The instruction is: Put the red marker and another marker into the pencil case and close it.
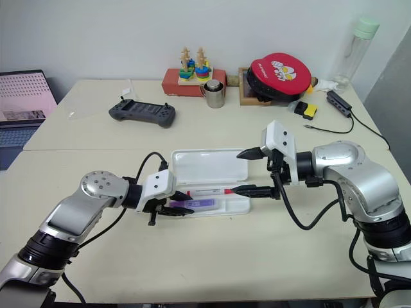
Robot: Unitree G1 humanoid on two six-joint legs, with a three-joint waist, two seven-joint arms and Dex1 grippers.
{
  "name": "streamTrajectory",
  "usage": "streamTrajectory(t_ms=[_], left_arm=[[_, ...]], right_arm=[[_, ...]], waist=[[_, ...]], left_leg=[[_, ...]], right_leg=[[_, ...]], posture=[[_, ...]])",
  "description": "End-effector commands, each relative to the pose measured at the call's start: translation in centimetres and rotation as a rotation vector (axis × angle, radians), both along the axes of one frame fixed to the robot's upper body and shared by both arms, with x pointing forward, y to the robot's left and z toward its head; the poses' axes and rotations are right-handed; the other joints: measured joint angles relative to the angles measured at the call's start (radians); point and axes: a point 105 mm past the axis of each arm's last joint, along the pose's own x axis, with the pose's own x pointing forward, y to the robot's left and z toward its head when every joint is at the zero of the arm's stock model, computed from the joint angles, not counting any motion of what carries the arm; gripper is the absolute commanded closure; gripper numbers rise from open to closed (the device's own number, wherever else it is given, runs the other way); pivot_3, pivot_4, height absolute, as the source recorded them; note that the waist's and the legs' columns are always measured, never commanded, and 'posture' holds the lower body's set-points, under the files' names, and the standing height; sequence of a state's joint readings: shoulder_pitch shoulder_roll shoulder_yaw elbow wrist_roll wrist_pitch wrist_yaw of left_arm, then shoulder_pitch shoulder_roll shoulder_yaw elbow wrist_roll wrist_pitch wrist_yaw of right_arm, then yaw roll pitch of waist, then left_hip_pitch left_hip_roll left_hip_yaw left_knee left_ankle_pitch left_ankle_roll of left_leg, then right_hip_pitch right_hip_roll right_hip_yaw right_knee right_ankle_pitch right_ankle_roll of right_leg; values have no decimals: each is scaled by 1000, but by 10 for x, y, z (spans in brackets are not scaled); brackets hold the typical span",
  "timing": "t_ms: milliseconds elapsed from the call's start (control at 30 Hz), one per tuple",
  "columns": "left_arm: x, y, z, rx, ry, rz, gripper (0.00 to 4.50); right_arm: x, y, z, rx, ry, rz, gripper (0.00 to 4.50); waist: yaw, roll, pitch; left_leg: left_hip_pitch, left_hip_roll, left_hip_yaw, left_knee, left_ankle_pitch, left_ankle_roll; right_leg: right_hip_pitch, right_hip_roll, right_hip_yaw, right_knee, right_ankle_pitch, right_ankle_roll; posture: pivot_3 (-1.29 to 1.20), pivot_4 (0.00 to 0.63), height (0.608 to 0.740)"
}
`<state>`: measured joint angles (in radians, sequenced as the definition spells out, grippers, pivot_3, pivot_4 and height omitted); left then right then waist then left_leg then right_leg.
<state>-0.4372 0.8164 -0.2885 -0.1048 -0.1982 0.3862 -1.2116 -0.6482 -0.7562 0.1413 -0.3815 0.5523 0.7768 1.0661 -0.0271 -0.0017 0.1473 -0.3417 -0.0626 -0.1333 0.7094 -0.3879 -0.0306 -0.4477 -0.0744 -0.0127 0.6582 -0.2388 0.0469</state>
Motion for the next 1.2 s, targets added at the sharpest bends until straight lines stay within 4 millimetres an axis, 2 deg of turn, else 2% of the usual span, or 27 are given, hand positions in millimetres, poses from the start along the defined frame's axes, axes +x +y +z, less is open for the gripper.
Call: streamTrajectory(t_ms=[33,167,233,500,567,667,800,900,1067,1200], left_arm=[[1,-4,3,-7,-14,-13,3302],[2,-6,2,-12,-10,-13,3302],[3,-7,1,-15,-9,-15,2603],[5,-9,4,-35,-23,-8,1032],[8,-13,13,-88,-39,2,643],[15,-24,36,-221,-69,31,61],[21,-37,65,-384,-65,63,5],[28,-44,76,-449,-88,88,5],[35,-58,81,-481,-113,94,5],[38,-66,81,-487,-128,82,5]], right_arm=[[-5,3,8,6,-36,22,0],[-6,3,7,8,-33,17,0],[-6,3,7,10,-31,16,0],[-4,3,7,17,-29,0,0],[1,1,8,29,-35,-39,0],[21,-11,4,22,-36,-183,0],[64,-46,-19,-13,52,-562,0],[88,-65,-35,-4,101,-805,0],[107,-77,-61,24,158,-1058,0],[114,-82,-76,6,175,-1156,0]], waist=[[0,0,0],[0,0,0],[0,0,0],[0,0,0],[0,0,0],[2,0,0],[1,-1,0],[0,-1,-1],[-4,-1,-1],[-6,-1,-1]], left_leg=[[0,0,0,0,0,0],[0,0,0,0,0,0],[0,0,0,0,0,0],[0,0,0,1,0,0],[0,0,0,1,0,0],[-1,0,-1,1,0,0],[-2,0,-1,3,0,0],[-2,-1,0,3,0,0],[-2,-1,2,3,0,0],[-2,-1,2,3,0,0]], right_leg=[[0,0,0,0,0,0],[0,0,0,0,0,0],[0,0,0,0,0,0],[0,0,0,0,0,0],[0,0,0,0,0,0],[0,0,0,0,0,0],[0,0,-1,1,0,0],[-1,-1,0,3,0,0],[-4,-1,2,5,0,0],[-4,-1,2,6,0,0]], posture=[[0,150,740],[0,150,740],[0,150,740],[0,150,740],[0,150,740],[0,150,740],[0,150,740],[0,150,740],[0,150,740],[0,150,740]])
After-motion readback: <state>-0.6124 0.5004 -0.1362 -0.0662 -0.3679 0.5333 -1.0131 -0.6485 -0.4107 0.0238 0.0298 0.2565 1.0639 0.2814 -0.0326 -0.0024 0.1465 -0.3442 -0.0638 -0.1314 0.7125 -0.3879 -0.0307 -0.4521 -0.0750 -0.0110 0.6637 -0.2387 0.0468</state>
